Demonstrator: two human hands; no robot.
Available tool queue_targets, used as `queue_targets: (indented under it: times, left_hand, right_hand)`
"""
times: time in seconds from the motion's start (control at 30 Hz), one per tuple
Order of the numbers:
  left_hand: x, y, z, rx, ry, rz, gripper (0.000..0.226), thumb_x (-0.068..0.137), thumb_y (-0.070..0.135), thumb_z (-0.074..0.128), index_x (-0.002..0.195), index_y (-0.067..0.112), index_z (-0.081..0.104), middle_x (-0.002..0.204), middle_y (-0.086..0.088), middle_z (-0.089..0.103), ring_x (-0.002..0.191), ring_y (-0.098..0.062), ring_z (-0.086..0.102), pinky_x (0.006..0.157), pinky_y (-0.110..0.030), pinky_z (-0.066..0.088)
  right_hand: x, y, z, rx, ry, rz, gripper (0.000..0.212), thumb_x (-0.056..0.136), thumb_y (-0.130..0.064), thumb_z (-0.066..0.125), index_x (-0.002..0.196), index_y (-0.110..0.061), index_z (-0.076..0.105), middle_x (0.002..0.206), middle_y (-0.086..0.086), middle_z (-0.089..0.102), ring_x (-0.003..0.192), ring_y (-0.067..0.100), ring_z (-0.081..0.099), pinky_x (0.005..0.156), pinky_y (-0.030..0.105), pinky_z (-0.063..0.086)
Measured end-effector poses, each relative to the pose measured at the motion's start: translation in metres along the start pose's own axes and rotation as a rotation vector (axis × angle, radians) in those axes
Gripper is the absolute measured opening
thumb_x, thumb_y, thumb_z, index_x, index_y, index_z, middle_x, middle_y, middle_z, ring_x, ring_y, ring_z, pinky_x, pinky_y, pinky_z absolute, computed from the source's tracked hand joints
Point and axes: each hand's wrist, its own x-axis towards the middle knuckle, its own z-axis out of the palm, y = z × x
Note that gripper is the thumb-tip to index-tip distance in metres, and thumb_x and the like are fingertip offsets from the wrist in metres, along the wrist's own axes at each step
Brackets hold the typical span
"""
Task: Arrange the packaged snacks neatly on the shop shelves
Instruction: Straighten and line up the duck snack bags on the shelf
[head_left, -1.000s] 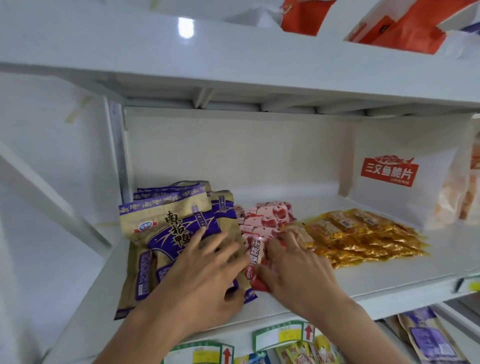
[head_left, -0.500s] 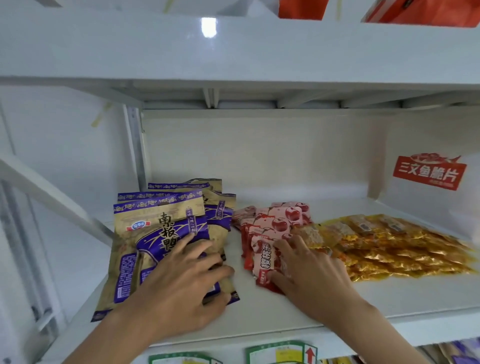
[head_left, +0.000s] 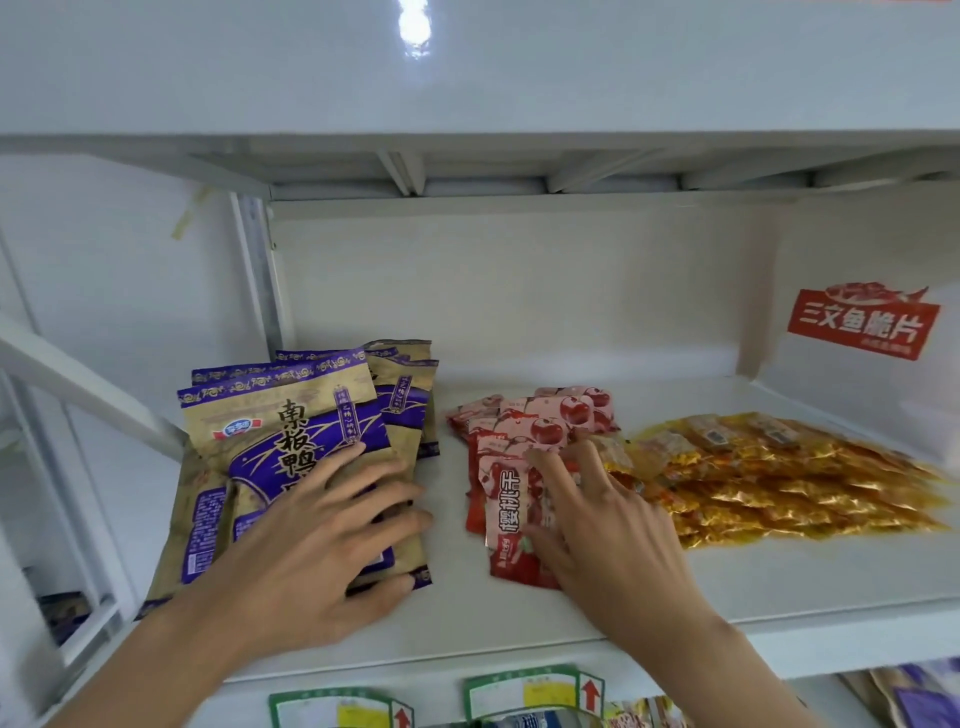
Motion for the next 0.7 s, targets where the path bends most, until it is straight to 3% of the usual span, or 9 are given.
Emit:
queue_targets:
  times: [0.17,0.27,0.43,0.5,0.6,0.7]
  left_hand:
    - [-0.016,0.006,-0.009,0.025,0.204,0.031,0.042,0.098,0.054,0.056,0.124,0.026,0.073,0.135,0.004,0.066,0.135,-0.023,0.057,0.118,-0.050,0.037]
    - [-0.026,0.010,-0.007,-0.048,0.273,0.024,0.034,0.096,0.044,0.063,0.121,0.024,0.073,0.137,0.004,0.064,0.132,-0.022,0.057,0.115,-0.046,0.039]
    - [-0.031,0.011,-0.007,-0.180,0.318,0.015,0.031,0.097,0.041,0.059,0.117,0.022,0.073,0.128,0.007,0.064,0.120,-0.019,0.059,0.100,-0.040,0.046]
    - [-0.029,0.011,-0.009,-0.220,0.290,0.021,0.031,0.098,0.044,0.058,0.116,0.023,0.071,0.126,0.007,0.063,0.115,-0.017,0.061,0.095,-0.037,0.050]
    - [-0.020,0.006,-0.007,-0.182,0.223,0.094,0.030,0.099,0.044,0.058,0.114,0.022,0.071,0.126,0.003,0.061,0.114,-0.017,0.060,0.093,-0.035,0.053]
    - [-0.017,0.001,-0.010,-0.040,0.212,0.146,0.028,0.099,0.045,0.059,0.110,0.022,0.070,0.125,0.000,0.063,0.114,-0.021,0.059,0.093,-0.040,0.051]
  right_hand:
    - [-0.002,0.003,-0.001,0.032,0.154,-0.016,0.041,0.094,-0.038,0.069,0.127,-0.026,0.049,0.114,-0.005,0.051,0.049,0.008,0.049,0.035,0.022,0.039]
    - [-0.002,0.005,0.001,0.066,0.242,-0.054,0.035,0.092,-0.035,0.073,0.119,-0.020,0.057,0.108,-0.005,0.058,0.049,0.011,0.051,0.037,0.020,0.031]
    - [0.000,0.008,0.002,0.119,0.217,-0.060,0.034,0.091,-0.043,0.072,0.116,-0.020,0.066,0.110,-0.007,0.062,0.057,0.004,0.053,0.047,0.014,0.038]
    - [0.002,0.009,-0.003,0.248,0.212,0.013,0.032,0.090,-0.044,0.072,0.113,-0.022,0.068,0.105,-0.011,0.066,0.064,0.002,0.057,0.052,0.014,0.043]
    - [0.001,0.007,-0.014,0.620,0.191,0.216,0.020,0.092,-0.040,0.070,0.104,-0.023,0.069,0.086,-0.010,0.075,0.068,0.010,0.069,0.057,0.036,0.060]
    - [-0.008,0.006,-0.021,0.889,0.236,0.356,0.010,0.096,-0.022,0.073,0.106,-0.023,0.071,0.094,-0.015,0.079,0.082,0.008,0.076,0.069,0.034,0.065]
